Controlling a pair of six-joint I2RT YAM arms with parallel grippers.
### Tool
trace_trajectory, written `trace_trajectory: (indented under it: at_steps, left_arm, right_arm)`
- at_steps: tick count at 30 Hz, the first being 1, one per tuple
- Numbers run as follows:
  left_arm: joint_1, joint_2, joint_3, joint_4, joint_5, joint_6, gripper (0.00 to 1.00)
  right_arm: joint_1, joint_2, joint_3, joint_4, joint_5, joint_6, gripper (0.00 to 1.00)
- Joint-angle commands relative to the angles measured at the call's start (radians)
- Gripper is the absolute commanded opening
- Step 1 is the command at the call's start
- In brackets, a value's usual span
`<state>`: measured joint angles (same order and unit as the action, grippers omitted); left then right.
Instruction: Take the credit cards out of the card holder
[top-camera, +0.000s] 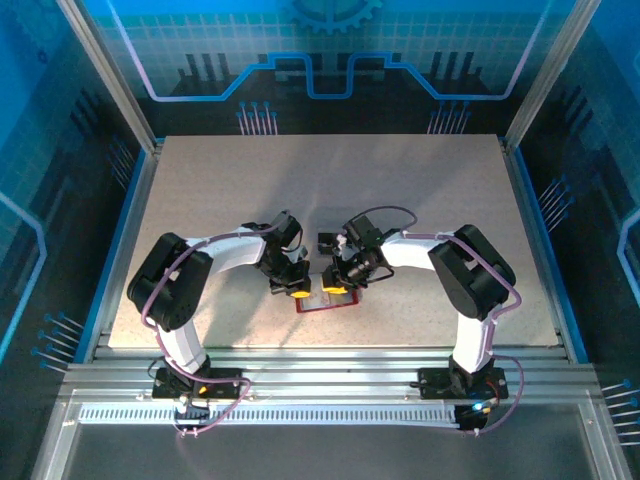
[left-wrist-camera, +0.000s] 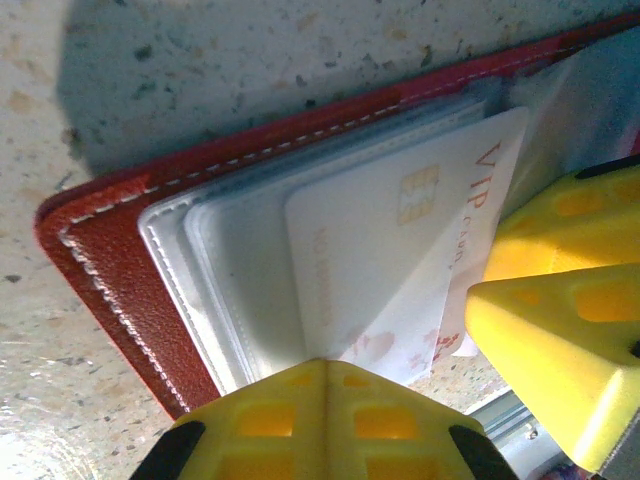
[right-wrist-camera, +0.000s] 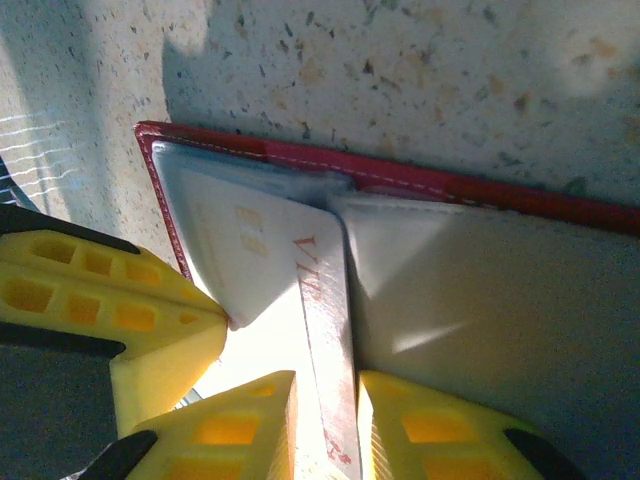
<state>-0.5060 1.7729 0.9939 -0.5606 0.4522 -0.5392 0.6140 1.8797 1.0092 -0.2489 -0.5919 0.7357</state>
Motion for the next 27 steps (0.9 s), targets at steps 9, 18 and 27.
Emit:
trace_trajectory:
  at_steps: [9,18,27]
  left_arm:
    - [-0.003,0.005,-0.031,-0.050,-0.038,0.012,0.00]
    - [-0.003,0.002,-0.026,-0.060,-0.041,0.014,0.00]
    - [-0.002,0.002,-0.024,-0.067,-0.043,0.017,0.00]
  right_arm:
    - [0.008,-0.037,-0.048,0.107,-0.075,0.037,0.19]
    - [-0.005,-0.063,-0.076,0.117,-0.067,0.042,0.10]
    - [-0.024,-0.079,-0.083,0.083,-0.053,0.022,0.05]
